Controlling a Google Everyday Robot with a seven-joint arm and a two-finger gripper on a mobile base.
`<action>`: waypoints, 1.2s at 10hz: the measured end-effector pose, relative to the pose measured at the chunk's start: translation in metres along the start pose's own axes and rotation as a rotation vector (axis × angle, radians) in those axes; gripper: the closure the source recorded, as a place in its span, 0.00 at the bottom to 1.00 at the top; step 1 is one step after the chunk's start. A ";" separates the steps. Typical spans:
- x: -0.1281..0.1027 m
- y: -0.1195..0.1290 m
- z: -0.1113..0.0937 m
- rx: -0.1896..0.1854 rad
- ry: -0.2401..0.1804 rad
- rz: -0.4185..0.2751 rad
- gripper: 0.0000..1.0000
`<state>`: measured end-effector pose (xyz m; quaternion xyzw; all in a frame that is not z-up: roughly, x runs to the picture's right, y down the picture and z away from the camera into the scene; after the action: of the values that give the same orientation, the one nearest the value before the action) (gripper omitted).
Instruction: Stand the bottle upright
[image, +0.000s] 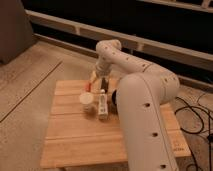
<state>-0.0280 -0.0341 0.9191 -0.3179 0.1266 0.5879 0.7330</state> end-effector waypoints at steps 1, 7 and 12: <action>0.002 -0.003 0.004 0.014 0.016 0.022 0.35; 0.019 -0.004 0.050 0.019 0.186 0.143 0.35; 0.019 -0.004 0.054 0.023 0.198 0.145 0.35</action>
<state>-0.0291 0.0138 0.9507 -0.3560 0.2278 0.6038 0.6759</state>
